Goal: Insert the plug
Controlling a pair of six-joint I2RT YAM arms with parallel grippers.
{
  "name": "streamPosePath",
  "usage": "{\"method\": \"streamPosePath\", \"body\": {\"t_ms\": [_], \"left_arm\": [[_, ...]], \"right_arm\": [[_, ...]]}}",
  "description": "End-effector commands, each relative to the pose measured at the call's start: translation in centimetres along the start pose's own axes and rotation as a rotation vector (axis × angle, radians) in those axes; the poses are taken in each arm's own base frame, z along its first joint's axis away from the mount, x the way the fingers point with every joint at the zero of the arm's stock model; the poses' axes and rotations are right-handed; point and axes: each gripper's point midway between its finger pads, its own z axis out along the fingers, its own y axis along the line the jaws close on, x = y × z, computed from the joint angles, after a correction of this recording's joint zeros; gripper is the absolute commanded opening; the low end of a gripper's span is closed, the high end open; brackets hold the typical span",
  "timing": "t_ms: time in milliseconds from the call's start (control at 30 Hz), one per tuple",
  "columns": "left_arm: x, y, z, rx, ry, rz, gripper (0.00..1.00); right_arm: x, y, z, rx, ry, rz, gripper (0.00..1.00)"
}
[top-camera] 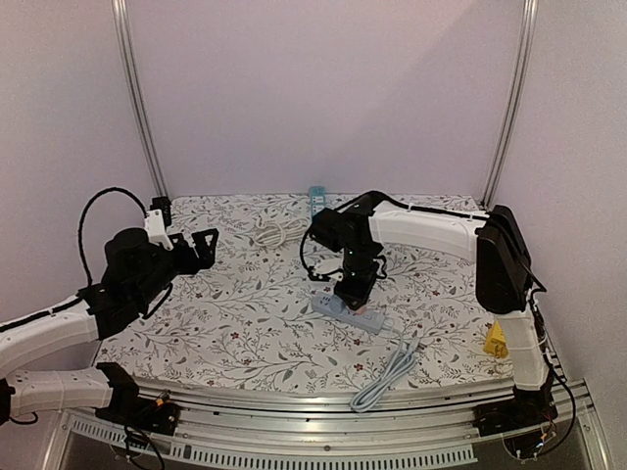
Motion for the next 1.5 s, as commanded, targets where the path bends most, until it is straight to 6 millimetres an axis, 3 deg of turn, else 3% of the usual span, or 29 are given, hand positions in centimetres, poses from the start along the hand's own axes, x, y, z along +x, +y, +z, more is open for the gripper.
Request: {"method": "streamPosePath", "body": {"t_ms": [0,467,800,967,1167,1333,1467], "left_arm": [[0.4,0.9,-0.1,-0.029,0.009,0.017,0.99],[0.5,0.9,0.0,-0.027,0.012,0.016,1.00],[0.5,0.9,0.0,-0.032,0.014,0.019,0.99],[0.6,1.0,0.1,-0.033,0.017,0.018,1.00],[0.5,0.9,0.0,-0.027,0.015,0.015,1.00],[0.4,0.9,-0.2,-0.026,0.013,0.013,0.99],[0.3,0.8,-0.3,-0.022,0.010,0.012,1.00]], "right_arm": [[-1.6,0.4,5.9,-0.024,0.008,-0.030,0.00],[-2.4,1.2,10.4,-0.045,0.051,-0.033,0.00],[-3.0,1.2,11.6,-0.019,0.057,-0.056,0.00],[-2.8,2.6,13.0,-0.048,0.069,-0.044,0.00],[-2.7,2.0,11.8,-0.017,0.050,-0.023,0.03],[-3.0,1.5,9.9,0.014,0.010,0.006,0.26],[-3.2,0.7,8.2,0.059,-0.027,0.022,0.35]]}}
